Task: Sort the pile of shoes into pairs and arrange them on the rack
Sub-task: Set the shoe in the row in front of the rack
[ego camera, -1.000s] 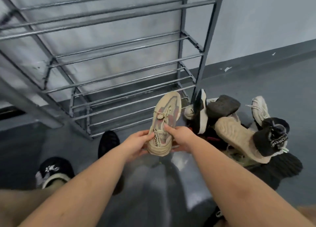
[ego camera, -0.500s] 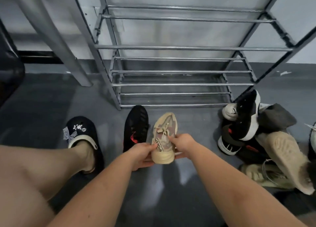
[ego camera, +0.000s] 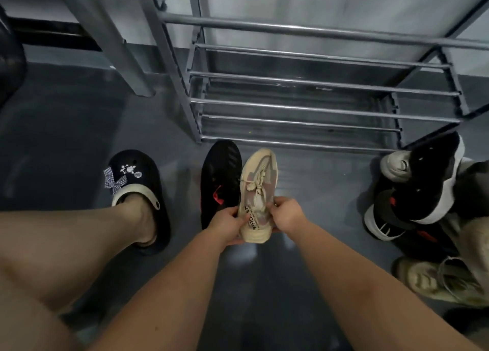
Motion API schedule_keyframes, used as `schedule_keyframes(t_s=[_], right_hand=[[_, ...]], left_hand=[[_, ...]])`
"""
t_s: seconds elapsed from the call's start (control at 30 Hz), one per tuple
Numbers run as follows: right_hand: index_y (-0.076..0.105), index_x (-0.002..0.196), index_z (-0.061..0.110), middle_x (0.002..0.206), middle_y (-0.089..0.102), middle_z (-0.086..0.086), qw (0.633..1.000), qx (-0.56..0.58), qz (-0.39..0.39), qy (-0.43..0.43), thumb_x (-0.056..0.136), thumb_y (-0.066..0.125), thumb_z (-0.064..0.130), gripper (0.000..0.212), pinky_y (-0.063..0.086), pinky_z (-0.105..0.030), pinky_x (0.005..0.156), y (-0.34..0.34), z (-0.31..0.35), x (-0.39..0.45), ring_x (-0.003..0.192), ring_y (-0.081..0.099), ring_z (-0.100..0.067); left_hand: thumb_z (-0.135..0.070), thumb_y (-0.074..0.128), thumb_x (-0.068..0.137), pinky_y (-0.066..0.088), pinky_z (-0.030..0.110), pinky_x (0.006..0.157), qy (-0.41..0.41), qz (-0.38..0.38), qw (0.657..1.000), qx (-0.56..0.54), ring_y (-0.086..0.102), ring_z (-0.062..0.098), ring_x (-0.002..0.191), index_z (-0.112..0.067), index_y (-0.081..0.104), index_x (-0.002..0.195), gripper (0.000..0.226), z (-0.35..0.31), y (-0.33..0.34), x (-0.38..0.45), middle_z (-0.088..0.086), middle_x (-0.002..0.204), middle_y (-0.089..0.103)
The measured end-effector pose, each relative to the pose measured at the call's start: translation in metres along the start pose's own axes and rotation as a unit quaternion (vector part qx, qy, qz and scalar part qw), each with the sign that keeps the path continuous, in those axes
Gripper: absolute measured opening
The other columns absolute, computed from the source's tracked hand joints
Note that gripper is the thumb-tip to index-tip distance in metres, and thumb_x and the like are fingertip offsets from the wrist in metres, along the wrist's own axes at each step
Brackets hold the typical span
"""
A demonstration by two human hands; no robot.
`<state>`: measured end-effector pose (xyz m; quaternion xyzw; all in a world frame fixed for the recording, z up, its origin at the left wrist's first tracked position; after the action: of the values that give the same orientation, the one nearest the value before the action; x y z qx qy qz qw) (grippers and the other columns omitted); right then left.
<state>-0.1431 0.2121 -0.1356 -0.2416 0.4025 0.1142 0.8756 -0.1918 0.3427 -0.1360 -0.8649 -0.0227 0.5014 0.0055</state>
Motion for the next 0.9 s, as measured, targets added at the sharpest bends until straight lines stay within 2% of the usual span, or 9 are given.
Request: schedule_keyframes(t_s=[0.13,0.3,0.4,0.47,0.53,0.6,0.7,0.8,0.9], right_hand=[[0.064,0.109,0.001,0.109,0.067,-0.025,0.999,-0.006,0.02,-0.025,0.096,0.048,0.016,0.026,0.05,-0.053,0.091,0.023,0.011,0.007,0.101,0.063,-0.039],[0.06,0.116,0.003,0.111,0.066,-0.023,1.0,-0.011,0.029,-0.001,0.097,0.046,0.015,0.027,0.052,-0.051,0.089,0.034,0.013,0.013,0.1,0.064,-0.038],[0.057,0.122,0.005,0.095,0.069,-0.014,0.999,-0.015,0.027,-0.025,0.096,0.047,0.012,0.029,0.057,-0.026,0.07,0.026,0.011,0.012,0.075,0.067,-0.017],[0.053,0.127,0.007,0.087,0.066,-0.002,0.998,-0.014,0.037,-0.039,0.094,0.052,0.013,0.033,0.047,-0.011,0.05,0.017,0.009,0.01,0.062,0.059,-0.006],[0.047,0.133,0.012,0.111,0.066,-0.003,0.996,-0.037,0.07,-0.038,0.091,0.06,0.019,0.045,0.046,-0.015,0.066,0.007,0.006,0.003,0.08,0.059,-0.009],[0.038,0.14,0.016,0.132,0.057,-0.004,0.978,-0.168,0.101,-0.069,0.087,0.064,0.029,0.06,0.043,-0.022,0.086,-0.002,0.004,-0.009,0.103,0.056,-0.014],[0.017,0.149,0.019,0.151,0.033,-0.01,0.878,-0.454,0.079,-0.129,0.085,0.059,0.046,0.082,0.031,-0.037,0.11,-0.014,-0.005,-0.026,0.137,0.033,-0.028],[0.002,0.151,0.022,0.16,0.004,-0.009,0.833,-0.533,0.038,-0.141,0.086,0.055,0.051,0.09,0.018,-0.042,0.117,-0.032,-0.012,-0.038,0.147,0.007,-0.028],[0.001,0.152,0.022,0.16,-0.003,-0.008,0.824,-0.545,-0.023,-0.152,0.086,0.055,0.05,0.089,0.016,-0.042,0.116,-0.06,-0.015,-0.051,0.147,0.002,-0.026]], left_hand=[[-0.014,0.05,0.095,0.051,0.037,0.075,-0.007,-0.031,0.999,-0.036,0.059,0.03,0.11,-0.019,0.051,0.131,0.036,0.002,-0.026,0.004,0.012,0.123,0.061],[-0.022,0.05,0.095,0.051,0.033,0.07,0.012,-0.043,0.998,0.033,0.059,0.023,0.099,-0.02,0.05,0.131,0.036,0.002,-0.036,0.007,0.008,0.12,0.061],[-0.031,0.049,0.094,0.053,0.035,0.078,0.052,-0.052,0.981,0.181,0.058,0.024,0.1,-0.022,0.051,0.131,0.038,0.001,-0.03,0.01,0.006,0.117,0.061],[-0.036,0.049,0.093,0.046,0.036,0.096,0.086,-0.063,0.942,0.319,0.053,0.027,0.115,-0.019,0.05,0.133,0.043,-0.002,-0.028,0.012,0.009,0.131,0.054],[-0.043,0.046,0.092,0.038,0.036,0.104,0.09,-0.079,0.903,0.412,0.043,0.03,0.127,-0.017,0.041,0.14,0.054,-0.006,-0.027,0.01,0.012,0.144,0.038],[-0.047,0.042,0.092,0.036,0.04,0.103,0.105,-0.103,0.859,0.49,0.038,0.032,0.129,-0.018,0.03,0.143,0.06,-0.009,-0.027,0.005,0.012,0.145,0.029],[-0.047,0.038,0.093,0.034,0.041,0.103,0.15,-0.119,0.782,0.593,0.031,0.031,0.132,-0.019,0.014,0.148,0.067,-0.011,-0.022,-0.008,0.012,0.151,0.018],[-0.047,0.036,0.093,0.026,0.042,0.108,0.19,-0.115,0.721,0.657,0.02,0.031,0.138,-0.019,0.0,0.15,0.073,-0.015,-0.011,-0.021,0.009,0.158,-0.001],[-0.049,0.036,0.093,0.015,0.042,0.114,0.24,-0.111,0.668,0.696,0.006,0.03,0.144,-0.016,-0.003,0.149,0.076,-0.023,0.009,-0.035,0.009,0.158,-0.004]])
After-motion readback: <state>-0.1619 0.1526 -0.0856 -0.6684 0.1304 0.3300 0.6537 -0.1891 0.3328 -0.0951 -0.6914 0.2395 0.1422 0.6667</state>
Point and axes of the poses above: each hand's wrist, its own x-axis towards the middle knuckle, its own y-axis out of the palm, z = x × y, the point moved 3 cm from there along x, towards the middle knuckle
